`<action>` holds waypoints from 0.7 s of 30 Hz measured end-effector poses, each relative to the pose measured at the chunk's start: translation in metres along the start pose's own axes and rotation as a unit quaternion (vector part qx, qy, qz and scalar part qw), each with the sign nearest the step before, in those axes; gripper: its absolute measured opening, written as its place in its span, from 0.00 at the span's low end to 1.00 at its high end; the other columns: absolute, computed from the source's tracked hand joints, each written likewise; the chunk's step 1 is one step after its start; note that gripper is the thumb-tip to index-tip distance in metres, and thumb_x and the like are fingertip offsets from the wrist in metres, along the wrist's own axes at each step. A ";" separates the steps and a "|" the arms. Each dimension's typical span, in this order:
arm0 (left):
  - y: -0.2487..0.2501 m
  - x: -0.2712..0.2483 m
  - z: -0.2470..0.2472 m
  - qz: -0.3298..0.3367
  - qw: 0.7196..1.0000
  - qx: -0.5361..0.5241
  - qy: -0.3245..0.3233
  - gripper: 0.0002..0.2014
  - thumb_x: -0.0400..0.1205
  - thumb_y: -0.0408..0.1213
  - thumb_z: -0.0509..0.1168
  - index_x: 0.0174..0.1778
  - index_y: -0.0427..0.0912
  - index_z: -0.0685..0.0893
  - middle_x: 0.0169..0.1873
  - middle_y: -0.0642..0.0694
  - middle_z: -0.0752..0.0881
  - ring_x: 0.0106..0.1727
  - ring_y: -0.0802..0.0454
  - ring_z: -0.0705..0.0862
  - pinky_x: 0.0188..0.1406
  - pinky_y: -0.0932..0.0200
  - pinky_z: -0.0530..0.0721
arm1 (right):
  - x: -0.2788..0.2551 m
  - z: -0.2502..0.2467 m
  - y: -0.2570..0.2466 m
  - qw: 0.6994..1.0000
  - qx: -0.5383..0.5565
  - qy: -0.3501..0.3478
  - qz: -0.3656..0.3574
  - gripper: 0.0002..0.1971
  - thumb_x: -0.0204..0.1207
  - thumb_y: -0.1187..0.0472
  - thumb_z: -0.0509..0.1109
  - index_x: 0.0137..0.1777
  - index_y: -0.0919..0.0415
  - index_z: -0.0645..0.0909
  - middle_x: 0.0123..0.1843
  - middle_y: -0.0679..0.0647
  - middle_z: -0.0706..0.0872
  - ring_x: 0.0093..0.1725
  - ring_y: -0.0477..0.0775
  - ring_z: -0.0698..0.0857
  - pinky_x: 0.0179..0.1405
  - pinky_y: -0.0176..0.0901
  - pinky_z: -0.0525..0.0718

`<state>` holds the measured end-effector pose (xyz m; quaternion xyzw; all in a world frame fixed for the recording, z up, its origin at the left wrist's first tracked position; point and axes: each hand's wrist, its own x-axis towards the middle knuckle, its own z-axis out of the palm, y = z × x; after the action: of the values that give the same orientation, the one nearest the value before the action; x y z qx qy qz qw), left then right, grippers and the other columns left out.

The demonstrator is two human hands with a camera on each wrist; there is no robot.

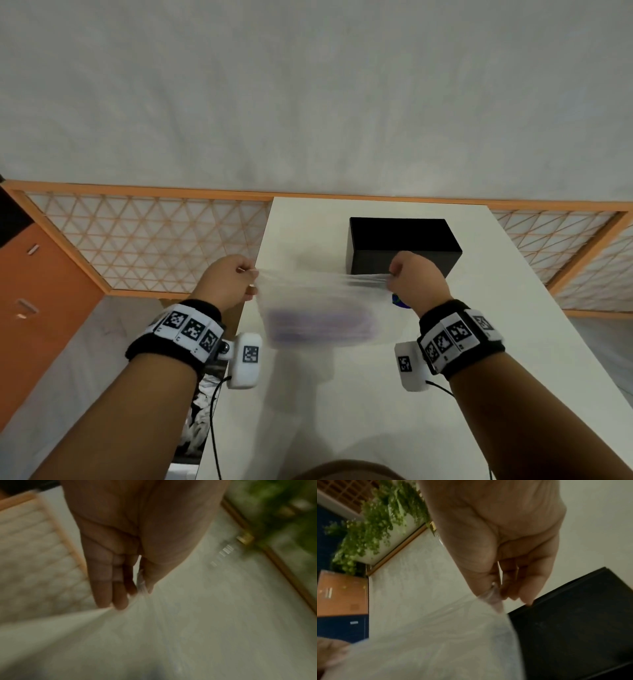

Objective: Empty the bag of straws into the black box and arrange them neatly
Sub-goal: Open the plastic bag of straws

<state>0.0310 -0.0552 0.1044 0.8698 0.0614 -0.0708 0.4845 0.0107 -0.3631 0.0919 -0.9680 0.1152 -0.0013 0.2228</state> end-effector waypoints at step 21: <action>-0.022 0.016 0.039 0.004 0.997 0.071 0.001 0.12 0.70 0.26 0.71 0.46 0.40 0.78 0.38 0.44 0.80 0.37 0.45 0.80 0.36 0.53 0.80 | 0.007 0.040 -0.026 0.985 0.172 -0.010 0.016 0.03 0.74 0.69 0.66 0.44 0.64 0.74 0.36 0.56 0.78 0.32 0.54 0.77 0.27 0.38 0.74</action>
<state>0.0408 -0.0768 0.0629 0.9021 0.0528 -0.0720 0.4221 0.0258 -0.3248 0.0665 -0.9133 0.1268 -0.0081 0.3871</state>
